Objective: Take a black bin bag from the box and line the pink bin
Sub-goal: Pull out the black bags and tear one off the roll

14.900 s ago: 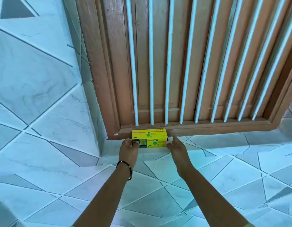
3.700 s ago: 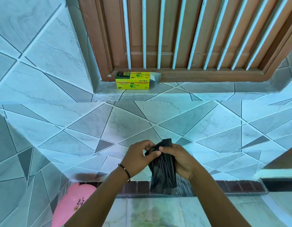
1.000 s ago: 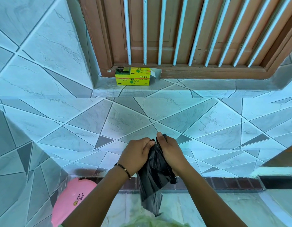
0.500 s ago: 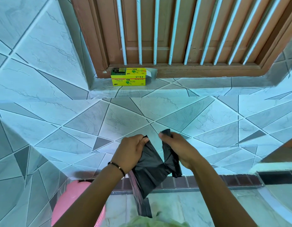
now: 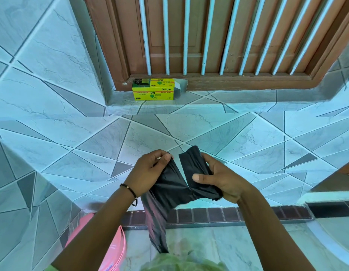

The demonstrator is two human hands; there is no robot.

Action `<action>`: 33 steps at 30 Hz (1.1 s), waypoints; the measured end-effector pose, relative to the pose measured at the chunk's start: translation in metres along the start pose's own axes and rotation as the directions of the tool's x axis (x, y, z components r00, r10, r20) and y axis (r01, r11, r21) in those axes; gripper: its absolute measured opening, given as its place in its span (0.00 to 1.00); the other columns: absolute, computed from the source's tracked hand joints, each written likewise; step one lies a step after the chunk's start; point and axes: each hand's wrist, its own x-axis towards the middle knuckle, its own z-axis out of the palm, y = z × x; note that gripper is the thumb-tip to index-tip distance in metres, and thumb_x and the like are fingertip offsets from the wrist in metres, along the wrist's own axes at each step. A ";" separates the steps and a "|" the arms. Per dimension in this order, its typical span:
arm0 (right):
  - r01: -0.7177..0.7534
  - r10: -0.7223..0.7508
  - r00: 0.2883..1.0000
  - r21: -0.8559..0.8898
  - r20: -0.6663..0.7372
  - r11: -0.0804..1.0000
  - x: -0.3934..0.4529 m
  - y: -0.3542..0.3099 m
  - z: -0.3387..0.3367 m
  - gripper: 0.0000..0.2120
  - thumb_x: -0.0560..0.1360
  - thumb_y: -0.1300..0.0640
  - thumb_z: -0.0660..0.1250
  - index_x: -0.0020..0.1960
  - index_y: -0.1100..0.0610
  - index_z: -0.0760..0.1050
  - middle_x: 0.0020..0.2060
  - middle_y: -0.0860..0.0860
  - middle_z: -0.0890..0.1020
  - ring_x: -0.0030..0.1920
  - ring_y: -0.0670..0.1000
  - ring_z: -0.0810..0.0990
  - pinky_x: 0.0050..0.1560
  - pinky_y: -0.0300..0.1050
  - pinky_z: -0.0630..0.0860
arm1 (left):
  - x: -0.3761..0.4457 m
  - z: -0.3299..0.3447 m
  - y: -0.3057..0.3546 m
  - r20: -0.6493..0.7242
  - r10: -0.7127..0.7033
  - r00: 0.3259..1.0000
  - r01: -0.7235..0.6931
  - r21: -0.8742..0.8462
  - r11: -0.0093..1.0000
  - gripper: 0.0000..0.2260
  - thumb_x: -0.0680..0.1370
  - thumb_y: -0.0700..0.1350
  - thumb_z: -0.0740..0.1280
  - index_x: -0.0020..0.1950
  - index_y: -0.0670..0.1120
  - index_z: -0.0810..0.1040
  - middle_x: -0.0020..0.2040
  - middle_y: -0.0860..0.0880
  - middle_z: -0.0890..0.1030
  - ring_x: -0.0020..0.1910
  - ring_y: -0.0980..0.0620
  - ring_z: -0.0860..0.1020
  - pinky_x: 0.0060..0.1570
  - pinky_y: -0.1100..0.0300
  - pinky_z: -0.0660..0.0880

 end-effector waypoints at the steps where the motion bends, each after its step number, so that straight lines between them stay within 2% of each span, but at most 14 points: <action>1: 0.017 -0.017 1.000 -0.007 0.000 1.000 0.000 0.000 0.000 0.28 0.66 0.66 0.73 0.64 0.56 0.70 0.55 0.57 0.81 0.52 0.54 0.82 0.51 0.45 0.79 | 0.001 -0.001 0.000 0.065 -0.056 0.996 0.062 -0.087 0.994 0.33 0.63 0.76 0.55 0.49 0.52 0.78 0.43 0.56 0.81 0.41 0.64 0.78 0.44 0.75 0.71; 4: 0.045 -0.048 0.998 -0.062 -0.039 0.997 0.002 -0.003 0.002 0.27 0.63 0.66 0.73 0.61 0.62 0.72 0.53 0.59 0.82 0.50 0.56 0.82 0.49 0.48 0.80 | 0.002 -0.002 -0.003 0.279 -0.139 0.950 0.187 -0.154 0.970 0.41 0.52 0.77 0.63 0.57 0.55 0.74 0.48 0.59 0.80 0.46 0.65 0.78 0.49 0.71 0.73; 6: 0.063 -0.070 0.995 -0.099 -0.070 0.993 0.004 -0.005 0.006 0.23 0.65 0.69 0.73 0.58 0.62 0.75 0.49 0.58 0.84 0.48 0.56 0.83 0.48 0.47 0.79 | 0.001 -0.002 -0.003 0.352 -0.119 0.928 0.165 -0.105 0.981 0.37 0.53 0.68 0.73 0.58 0.56 0.73 0.51 0.57 0.80 0.50 0.62 0.79 0.52 0.68 0.74; 8: 0.085 -0.100 0.988 -0.128 -0.116 0.988 0.005 -0.008 0.010 0.18 0.67 0.70 0.72 0.56 0.61 0.76 0.44 0.54 0.84 0.43 0.52 0.83 0.43 0.43 0.79 | -0.001 -0.002 0.000 0.361 -0.090 0.928 0.106 -0.024 0.994 0.27 0.60 0.56 0.78 0.56 0.55 0.75 0.44 0.61 0.80 0.44 0.66 0.78 0.48 0.70 0.72; 11: 0.104 -0.133 0.973 -0.161 -0.187 0.982 0.008 -0.012 0.015 0.13 0.68 0.68 0.72 0.50 0.57 0.76 0.38 0.51 0.81 0.36 0.50 0.81 0.33 0.40 0.76 | 0.000 0.002 0.004 0.394 -0.065 0.917 0.059 0.026 0.998 0.16 0.65 0.49 0.76 0.50 0.54 0.78 0.28 0.66 0.77 0.31 0.67 0.74 0.35 0.76 0.66; 14: 0.120 -0.154 0.964 -0.162 -0.218 0.980 0.011 -0.012 0.016 0.11 0.67 0.64 0.74 0.48 0.57 0.76 0.36 0.54 0.80 0.35 0.55 0.79 0.35 0.48 0.73 | 0.000 0.008 0.005 0.409 -0.041 0.912 0.033 0.027 0.999 0.08 0.67 0.52 0.74 0.43 0.58 0.79 0.29 0.61 0.77 0.31 0.64 0.73 0.36 0.74 0.67; 17: 0.147 -0.178 0.957 -0.147 -0.228 0.978 0.012 -0.013 0.019 0.10 0.68 0.64 0.73 0.47 0.58 0.76 0.35 0.53 0.80 0.35 0.54 0.79 0.35 0.48 0.75 | -0.002 0.009 0.010 0.409 -0.006 0.912 0.020 -0.031 0.999 0.02 0.71 0.47 0.71 0.40 0.52 0.79 0.29 0.58 0.76 0.28 0.64 0.72 0.33 0.74 0.67; 19: 0.144 -0.173 0.959 -0.139 -0.226 0.980 0.012 -0.013 0.021 0.10 0.69 0.64 0.73 0.48 0.58 0.76 0.36 0.53 0.80 0.35 0.52 0.80 0.33 0.45 0.77 | -0.004 0.012 0.011 0.430 -0.004 0.903 0.016 -0.024 1.000 0.04 0.74 0.44 0.68 0.39 0.48 0.77 0.27 0.62 0.77 0.25 0.64 0.71 0.31 0.75 0.65; 21: 0.137 -0.165 0.960 -0.136 -0.226 0.981 0.013 -0.011 0.022 0.11 0.69 0.64 0.73 0.50 0.58 0.76 0.38 0.54 0.80 0.37 0.53 0.80 0.37 0.49 0.79 | -0.006 0.015 0.011 0.438 -0.022 0.898 0.032 -0.016 0.999 0.05 0.75 0.44 0.66 0.39 0.49 0.76 0.29 0.62 0.80 0.29 0.64 0.74 0.37 0.73 0.69; 24: 0.124 -0.178 0.947 -0.206 -0.268 0.971 0.015 -0.009 0.023 0.13 0.69 0.63 0.73 0.51 0.59 0.75 0.39 0.56 0.79 0.40 0.56 0.80 0.43 0.56 0.79 | -0.005 0.017 0.007 0.406 -0.043 0.913 0.014 0.076 0.997 0.09 0.77 0.47 0.62 0.44 0.42 0.77 0.38 0.42 0.82 0.37 0.49 0.77 0.46 0.55 0.73; 26: 0.135 -0.214 0.924 -0.256 -0.316 0.957 0.016 -0.010 0.023 0.11 0.69 0.62 0.73 0.50 0.58 0.75 0.39 0.55 0.80 0.40 0.55 0.80 0.40 0.49 0.80 | -0.003 0.017 0.007 0.344 -0.015 0.939 -0.053 0.187 0.981 0.11 0.78 0.45 0.61 0.43 0.39 0.77 0.38 0.38 0.79 0.37 0.43 0.74 0.41 0.57 0.69; 28: 0.139 -0.245 0.884 -0.275 -0.398 0.951 0.017 -0.010 0.023 0.09 0.70 0.62 0.72 0.48 0.57 0.74 0.39 0.55 0.79 0.38 0.54 0.79 0.34 0.42 0.78 | -0.001 0.014 0.009 0.301 0.020 0.953 -0.105 0.271 0.957 0.10 0.78 0.44 0.60 0.44 0.42 0.79 0.39 0.42 0.81 0.39 0.45 0.77 0.41 0.59 0.70; 31: 0.137 -0.231 0.812 -0.209 -0.536 0.968 0.017 -0.011 0.014 0.10 0.70 0.62 0.71 0.49 0.58 0.73 0.42 0.57 0.79 0.42 0.58 0.80 0.38 0.49 0.77 | -0.002 0.008 0.005 0.271 -0.001 0.963 -0.085 0.303 0.949 0.10 0.78 0.44 0.60 0.46 0.44 0.80 0.42 0.45 0.83 0.41 0.48 0.78 0.41 0.62 0.70; 33: 0.122 -0.198 0.819 -0.174 -0.539 0.977 0.015 -0.014 0.006 0.11 0.70 0.62 0.72 0.50 0.58 0.74 0.43 0.58 0.80 0.44 0.59 0.80 0.41 0.56 0.77 | -0.004 0.006 0.000 0.265 -0.005 0.964 -0.074 0.285 0.956 0.09 0.78 0.44 0.60 0.46 0.45 0.80 0.42 0.46 0.83 0.42 0.49 0.78 0.41 0.64 0.69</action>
